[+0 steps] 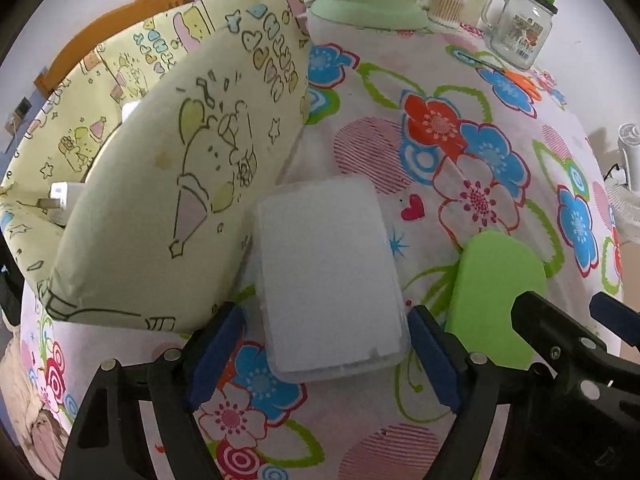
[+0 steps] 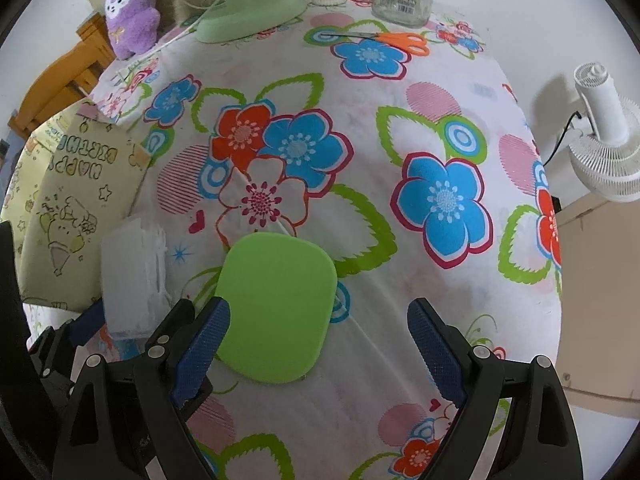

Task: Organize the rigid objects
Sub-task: 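Grasp the translucent white box with the left tool while the right tool grasps the green pad, then lift the white box and green pad and carry both over the yellow-green box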

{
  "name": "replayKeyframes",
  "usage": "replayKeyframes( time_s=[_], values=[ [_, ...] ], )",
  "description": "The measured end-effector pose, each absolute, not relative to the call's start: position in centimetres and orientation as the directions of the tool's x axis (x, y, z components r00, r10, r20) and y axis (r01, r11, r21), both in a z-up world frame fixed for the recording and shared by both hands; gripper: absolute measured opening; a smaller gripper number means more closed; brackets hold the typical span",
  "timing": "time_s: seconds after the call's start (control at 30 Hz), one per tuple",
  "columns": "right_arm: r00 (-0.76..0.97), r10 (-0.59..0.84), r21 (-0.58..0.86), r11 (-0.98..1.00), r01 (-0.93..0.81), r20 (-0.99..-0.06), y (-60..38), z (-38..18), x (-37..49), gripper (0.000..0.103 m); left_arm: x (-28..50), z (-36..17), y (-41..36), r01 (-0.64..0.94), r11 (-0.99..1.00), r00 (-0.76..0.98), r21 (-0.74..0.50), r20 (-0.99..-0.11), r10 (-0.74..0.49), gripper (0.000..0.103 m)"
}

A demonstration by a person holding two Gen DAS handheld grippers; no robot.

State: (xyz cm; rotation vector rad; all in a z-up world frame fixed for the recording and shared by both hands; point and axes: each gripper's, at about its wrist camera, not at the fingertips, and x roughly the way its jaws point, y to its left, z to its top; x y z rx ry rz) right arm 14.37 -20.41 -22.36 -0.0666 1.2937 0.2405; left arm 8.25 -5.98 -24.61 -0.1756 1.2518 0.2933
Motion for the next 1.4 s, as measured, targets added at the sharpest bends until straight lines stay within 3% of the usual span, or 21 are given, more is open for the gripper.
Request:
replayKeyframes(
  time_s=[0.17,0.3,0.5,0.87,1.0,1.13,1.2,1.27,1.3,1.4],
  values=[
    [0.245,0.135,0.087,0.977,-0.193,-0.96,-20.8,-22.7,14.8,0.092,8.9,-24.6,-6.9,-0.274,0.961,0.313,0.042,-0.941,0.131,0.083],
    [0.235,0.143,0.101,0.978,-0.182,-0.962,-20.8,-23.0,14.9,0.092,8.9,-24.2,-7.6,-0.224,0.974,0.34,0.016,-0.936,0.094,0.066],
    [0.22,0.136,0.094,0.977,-0.189,-0.966,-20.3,-23.6,14.8,0.092,8.7,-24.3,-7.6,-0.178,0.984,0.34,0.017,-0.937,0.077,0.065],
    [0.215,0.137,0.09,0.973,-0.212,-0.967,-17.8,-25.0,14.4,0.092,5.7,-24.1,-6.7,-0.088,0.994,0.332,0.066,-0.939,0.092,0.065],
    [0.241,0.066,0.0,0.964,-0.265,-0.968,-16.1,-25.4,14.1,0.092,5.4,-24.1,-6.4,-0.092,0.994,0.326,0.067,-0.941,0.094,0.065],
    [0.272,0.076,0.002,0.965,-0.262,-0.959,-15.4,-25.1,13.9,0.081,5.3,-24.1,-6.0,-0.094,0.994,0.316,0.05,-0.946,0.077,0.066],
    [0.277,0.069,-0.007,0.965,-0.264,-0.958,-15.3,-25.0,13.7,0.081,5.3,-24.1,-5.8,-0.101,0.994,0.307,0.034,-0.95,0.064,0.066],
    [0.27,0.068,-0.007,0.964,-0.266,-0.961,-15.3,-25.0,13.6,0.081,5.5,-24.2,-5.7,-0.108,0.994,0.301,0.028,-0.952,0.06,0.072],
    [0.266,0.066,-0.008,0.963,-0.268,-0.962,-15.5,-24.9,13.5,0.081,5.7,-24.4,-5.8,-0.102,0.994,0.293,0.042,-0.954,0.07,0.083],
    [0.261,0.053,-0.021,0.963,-0.27,-0.964,-16.2,-24.9,12.7,0.081,5.8,-24.3,-6.4,-0.076,0.994,0.306,0.079,-0.947,0.099,0.084]
  ],
)
